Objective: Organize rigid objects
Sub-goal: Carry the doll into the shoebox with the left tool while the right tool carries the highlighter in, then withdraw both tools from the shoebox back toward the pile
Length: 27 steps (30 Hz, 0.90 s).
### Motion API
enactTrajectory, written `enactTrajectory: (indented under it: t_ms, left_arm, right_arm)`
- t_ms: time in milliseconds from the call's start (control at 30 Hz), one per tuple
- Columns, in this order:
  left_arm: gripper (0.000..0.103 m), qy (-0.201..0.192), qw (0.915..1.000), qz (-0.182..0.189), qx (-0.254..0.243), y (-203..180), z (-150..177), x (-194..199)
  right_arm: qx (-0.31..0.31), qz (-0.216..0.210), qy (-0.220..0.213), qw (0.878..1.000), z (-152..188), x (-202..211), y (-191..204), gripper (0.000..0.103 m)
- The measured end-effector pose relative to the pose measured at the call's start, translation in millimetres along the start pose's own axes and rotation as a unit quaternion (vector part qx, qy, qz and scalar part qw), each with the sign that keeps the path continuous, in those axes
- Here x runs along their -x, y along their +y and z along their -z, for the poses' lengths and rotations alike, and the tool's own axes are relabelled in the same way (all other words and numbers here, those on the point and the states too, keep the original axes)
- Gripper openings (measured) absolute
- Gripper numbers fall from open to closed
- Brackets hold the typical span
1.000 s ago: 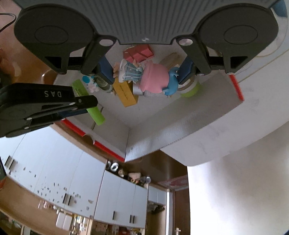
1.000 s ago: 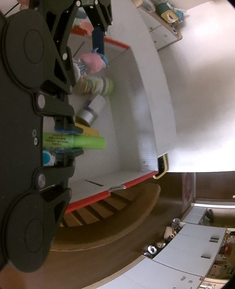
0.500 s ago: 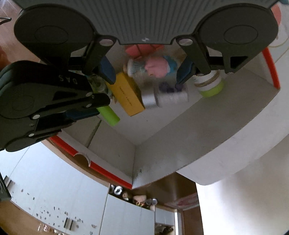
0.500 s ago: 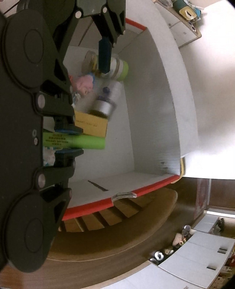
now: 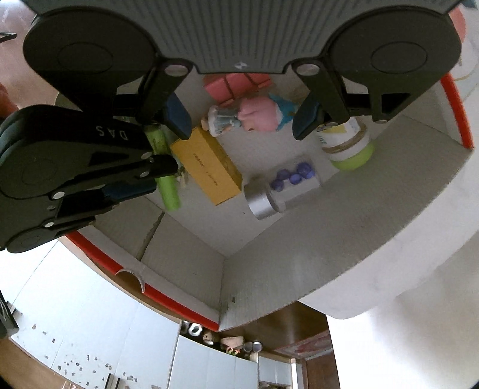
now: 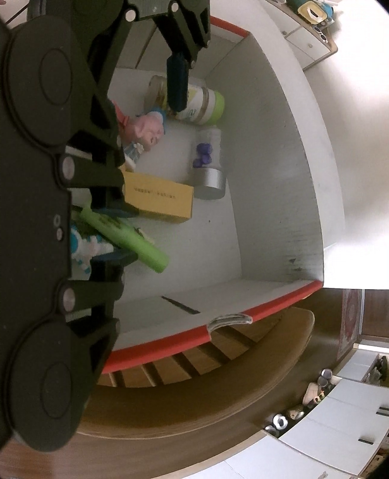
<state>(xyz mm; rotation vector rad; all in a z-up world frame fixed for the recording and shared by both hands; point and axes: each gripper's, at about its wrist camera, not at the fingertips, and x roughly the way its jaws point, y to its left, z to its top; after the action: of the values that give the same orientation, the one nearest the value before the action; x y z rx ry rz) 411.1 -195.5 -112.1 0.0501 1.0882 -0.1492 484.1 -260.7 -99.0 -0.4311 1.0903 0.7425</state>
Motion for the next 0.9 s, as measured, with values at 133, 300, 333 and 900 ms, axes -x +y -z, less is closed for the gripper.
enactTrajectory:
  t_ms: [133,300,333,900]
  left_arm:
    - [0.074,-0.008,1.0,-0.002,0.0,0,0,8]
    - [0.074,-0.028,0.9996,0.001,0.004,-2,4,25]
    - [0.074,-0.03,0.9995,0.002,0.005,-2,4,27]
    - [0.075,-0.093,0.9951,-0.001,0.032,-3,30,82]
  right_arm:
    - [-0.004,-0.004,-0.01,1.0,2,10,-3,0.032]
    - [-0.01,-0.011,-0.022,1.0,3,27,-6,0.036]
    - [-0.01,-0.011,-0.026,1.0,4,30,-6,0.037]
    - [-0.008,-0.041,-0.082,0.996,25,88,13,0.046]
